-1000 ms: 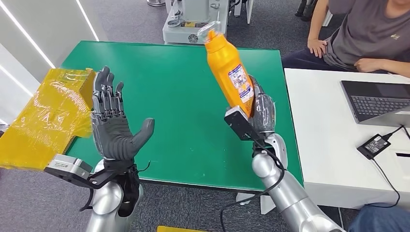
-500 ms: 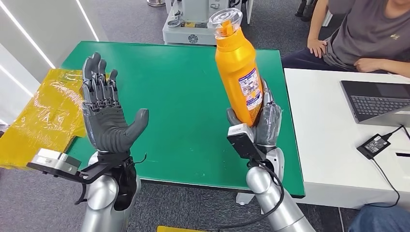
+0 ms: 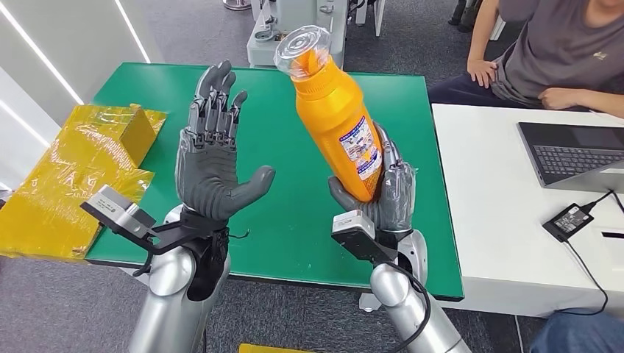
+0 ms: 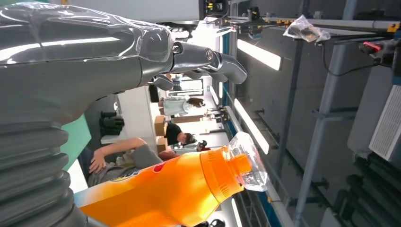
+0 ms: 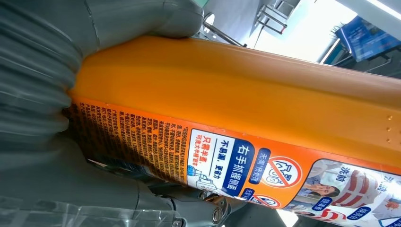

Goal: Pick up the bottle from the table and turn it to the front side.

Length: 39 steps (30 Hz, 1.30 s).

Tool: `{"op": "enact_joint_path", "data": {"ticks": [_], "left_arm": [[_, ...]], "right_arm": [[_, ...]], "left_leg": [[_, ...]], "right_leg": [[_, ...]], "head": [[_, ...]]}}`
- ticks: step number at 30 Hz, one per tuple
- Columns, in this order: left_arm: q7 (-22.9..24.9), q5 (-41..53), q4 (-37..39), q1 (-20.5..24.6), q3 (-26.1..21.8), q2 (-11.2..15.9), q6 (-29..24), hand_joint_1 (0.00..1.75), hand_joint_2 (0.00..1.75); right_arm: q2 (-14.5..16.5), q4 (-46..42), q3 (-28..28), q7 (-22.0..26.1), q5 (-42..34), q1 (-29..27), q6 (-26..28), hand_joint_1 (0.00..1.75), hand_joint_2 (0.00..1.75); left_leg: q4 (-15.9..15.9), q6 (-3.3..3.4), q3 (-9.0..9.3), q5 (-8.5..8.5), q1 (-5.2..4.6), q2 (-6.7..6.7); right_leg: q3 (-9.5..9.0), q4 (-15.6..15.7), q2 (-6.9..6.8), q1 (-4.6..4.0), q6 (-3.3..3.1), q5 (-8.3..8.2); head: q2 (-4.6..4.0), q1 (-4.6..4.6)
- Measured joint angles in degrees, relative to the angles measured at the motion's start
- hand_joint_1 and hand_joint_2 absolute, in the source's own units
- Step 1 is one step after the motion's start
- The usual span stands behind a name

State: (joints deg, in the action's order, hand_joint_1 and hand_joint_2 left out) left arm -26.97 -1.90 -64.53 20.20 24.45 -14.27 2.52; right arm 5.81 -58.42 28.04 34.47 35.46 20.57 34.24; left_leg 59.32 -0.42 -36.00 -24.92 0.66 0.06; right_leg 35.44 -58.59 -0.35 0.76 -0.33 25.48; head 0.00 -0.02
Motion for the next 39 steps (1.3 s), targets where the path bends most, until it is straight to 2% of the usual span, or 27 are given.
{"op": "enact_joint_path", "data": {"ticks": [8, 17, 25, 33, 39], "left_arm": [[0.2, -0.1, 0.9, 0.3, 0.5, 0.0, 0.8, 0.00, 1.75], [2.3, -0.1, 5.3, 3.0, 2.5, 0.0, 5.3, 0.00, 1.75], [1.6, -0.4, 8.4, 3.9, 2.6, 0.2, 5.4, 0.00, 1.75], [1.4, -0.5, 9.4, 4.3, 2.1, 0.5, 5.0, 0.00, 1.75], [1.4, -0.2, 9.5, 4.1, 1.4, 1.0, 5.1, 0.00, 1.75]], "right_arm": [[0.0, 0.0, 0.2, 0.3, 0.1, 0.0, -0.7, 1.75, 1.75], [0.0, 0.8, 2.7, 4.3, 0.5, 0.8, -7.1, 1.75, 1.75], [0.0, 2.9, 4.9, 5.3, -0.8, 2.0, -14.6, 1.75, 1.75], [-0.2, 4.6, 7.2, 5.4, -1.7, 3.4, -17.5, 1.75, 1.75], [-0.2, 6.5, 7.0, 5.3, 0.6, 4.9, -21.7, 1.75, 1.75]], "left_leg": [[0.0, 0.00, 0.00, 0.00, 0.00, 0.00], [0.0, 0.00, -0.01, 0.00, 0.00, 0.00], [0.0, 0.00, -0.01, 0.00, 0.00, 0.00], [0.0, 0.00, -0.02, 0.00, 0.00, 0.00], [0.0, -0.01, -0.01, 0.01, 0.00, 0.00]], "right_leg": [[0.01, 0.0, 0.01, 0.00, 0.00, 0.01], [0.00, 0.0, 0.00, 0.00, -0.01, -0.01], [0.01, 0.0, 0.00, 0.00, -0.01, 0.00], [0.01, 0.0, 0.00, 0.00, 0.00, 0.00], [0.01, 0.0, 0.01, 0.00, -0.01, -0.01]], "head": [[0.00, 0.00], [0.00, 0.01], [0.00, 0.01], [0.00, 0.01], [0.00, 0.01]]}}
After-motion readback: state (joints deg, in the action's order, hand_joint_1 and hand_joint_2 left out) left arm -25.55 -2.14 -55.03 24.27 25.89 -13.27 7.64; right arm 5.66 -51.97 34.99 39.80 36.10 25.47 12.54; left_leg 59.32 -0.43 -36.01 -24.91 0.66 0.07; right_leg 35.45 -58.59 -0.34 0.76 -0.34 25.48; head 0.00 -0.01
